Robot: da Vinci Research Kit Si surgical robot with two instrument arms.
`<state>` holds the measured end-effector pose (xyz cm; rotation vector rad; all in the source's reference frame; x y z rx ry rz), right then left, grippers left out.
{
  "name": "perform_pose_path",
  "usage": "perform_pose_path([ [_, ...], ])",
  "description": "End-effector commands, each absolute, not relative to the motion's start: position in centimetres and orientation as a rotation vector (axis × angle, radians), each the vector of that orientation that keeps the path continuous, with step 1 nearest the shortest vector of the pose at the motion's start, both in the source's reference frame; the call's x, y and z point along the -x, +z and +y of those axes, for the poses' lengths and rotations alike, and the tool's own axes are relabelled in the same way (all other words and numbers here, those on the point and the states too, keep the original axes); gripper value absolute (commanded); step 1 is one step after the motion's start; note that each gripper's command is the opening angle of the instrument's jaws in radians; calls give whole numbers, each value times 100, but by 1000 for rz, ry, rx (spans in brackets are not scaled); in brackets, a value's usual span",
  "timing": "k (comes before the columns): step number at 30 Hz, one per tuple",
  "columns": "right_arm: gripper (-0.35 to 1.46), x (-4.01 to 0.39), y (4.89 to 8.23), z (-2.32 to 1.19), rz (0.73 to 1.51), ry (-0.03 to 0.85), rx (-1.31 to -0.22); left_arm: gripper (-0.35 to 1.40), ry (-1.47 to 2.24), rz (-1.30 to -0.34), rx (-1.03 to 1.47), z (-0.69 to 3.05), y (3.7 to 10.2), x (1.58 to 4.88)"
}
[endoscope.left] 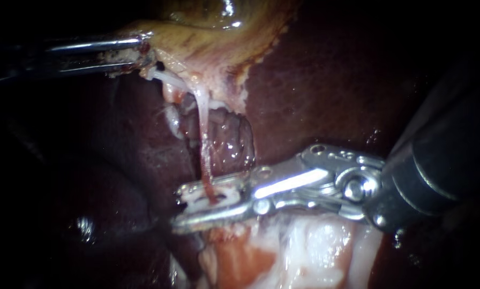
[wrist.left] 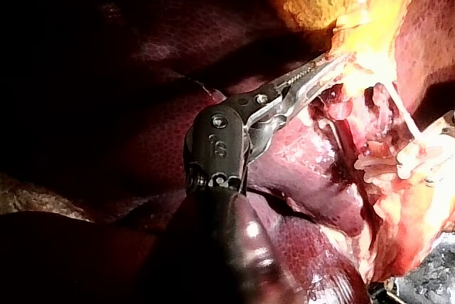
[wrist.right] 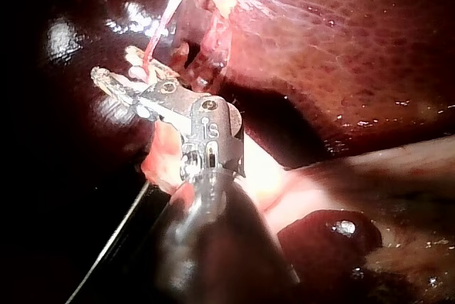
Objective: Clipping second clip right tube
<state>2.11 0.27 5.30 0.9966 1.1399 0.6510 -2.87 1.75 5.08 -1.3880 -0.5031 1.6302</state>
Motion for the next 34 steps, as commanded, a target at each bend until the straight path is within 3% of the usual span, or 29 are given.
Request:
perform_pose_path([
  [1,15,-210,530,27,1140,648,-998,-35,1630,-503,1388,175,507,287],
  [15,-35,-207,529,26,1132,637,-1020,-35,1630,-503,1388,175,507,287],
  [21,-35,-204,529,25,1095,634,-1014,-35,1630,-503,1388,175,508,287],
  [34,-35,-203,531,26,1095,634,-1014,-35,1630,-503,1388,175,508,287],
])
